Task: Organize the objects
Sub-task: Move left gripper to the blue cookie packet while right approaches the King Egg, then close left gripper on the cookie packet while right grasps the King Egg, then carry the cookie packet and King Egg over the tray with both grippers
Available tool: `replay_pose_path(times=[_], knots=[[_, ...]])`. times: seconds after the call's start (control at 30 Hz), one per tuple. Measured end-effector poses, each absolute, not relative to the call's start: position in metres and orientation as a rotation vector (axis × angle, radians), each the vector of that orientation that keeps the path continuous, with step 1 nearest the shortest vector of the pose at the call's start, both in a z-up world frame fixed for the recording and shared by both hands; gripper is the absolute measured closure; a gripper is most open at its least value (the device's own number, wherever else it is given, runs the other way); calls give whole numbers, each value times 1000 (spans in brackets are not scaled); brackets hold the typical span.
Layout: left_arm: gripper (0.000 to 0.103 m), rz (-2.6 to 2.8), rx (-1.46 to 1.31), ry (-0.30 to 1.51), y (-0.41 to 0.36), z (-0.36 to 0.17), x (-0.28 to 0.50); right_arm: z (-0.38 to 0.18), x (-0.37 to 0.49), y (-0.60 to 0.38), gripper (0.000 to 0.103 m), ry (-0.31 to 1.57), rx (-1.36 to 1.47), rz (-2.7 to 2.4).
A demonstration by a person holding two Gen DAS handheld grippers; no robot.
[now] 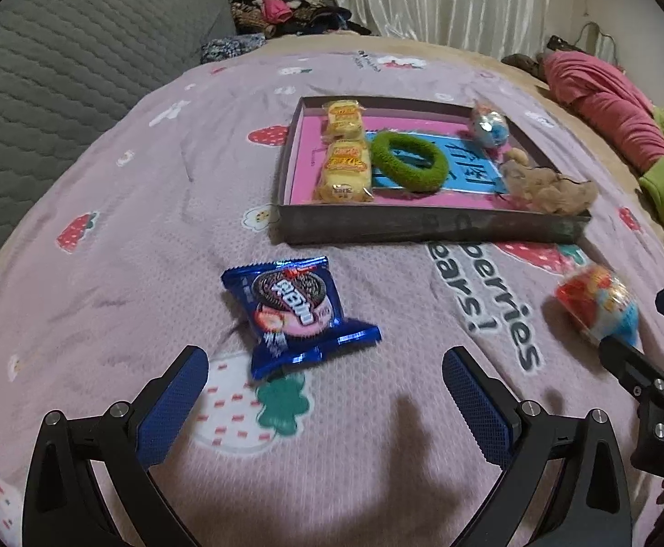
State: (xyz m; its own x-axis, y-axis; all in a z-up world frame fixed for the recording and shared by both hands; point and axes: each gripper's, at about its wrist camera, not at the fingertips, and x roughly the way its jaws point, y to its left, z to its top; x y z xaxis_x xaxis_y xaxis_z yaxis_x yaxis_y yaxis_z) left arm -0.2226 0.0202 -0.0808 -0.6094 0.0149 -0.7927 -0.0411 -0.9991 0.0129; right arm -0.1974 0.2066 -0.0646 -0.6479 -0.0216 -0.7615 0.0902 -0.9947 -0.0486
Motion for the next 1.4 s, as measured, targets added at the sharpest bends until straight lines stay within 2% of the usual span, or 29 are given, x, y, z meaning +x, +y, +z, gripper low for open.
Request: replay_pose_path(times=[0.27, 0.43, 0.5, 0.57, 0.63, 0.67, 0.8, 0.9, 0.93, 1.17, 1.4], knots=[[0, 2814, -1450, 16, 16, -101, -257, -84, -221, 206, 4, 90, 1311, -2753], [1, 2766, -1535, -33, 9, -117, -270, -91, -229, 206, 25, 70, 1315, -2737], [1, 2748, -1541, -87, 5, -119, -271, -94, -231, 204, 38, 75, 1321, -2727], [3, 2742, -1530, -85, 5, -118, -272, -97, -232, 202, 45, 79, 1323, -2721], [21, 2744, -1507, -75, 6, -117, -272, -97, -232, 200, 46, 86, 1319, -2721], [26, 2751, -1501, -59, 7, -116, -272, -96, -231, 200, 48, 84, 1314, -2719], [30, 2755, -1493, -18, 11, -114, -272, -95, -229, 197, 49, 67, 1301, -2699], [45, 2774, -1471, -6, 11, -110, -268, -92, -226, 195, 50, 52, 1291, -2687], [47, 2774, -1465, -6, 10, -109, -267, -91, -225, 195, 50, 48, 1283, -2688], [49, 2755, -1446, -27, 8, -103, -261, -76, -220, 194, 50, 23, 1230, -2693], [49, 2755, -1362, 17, 20, -65, -267, -38, -228, 190, 50, -2, 1136, -2713]])
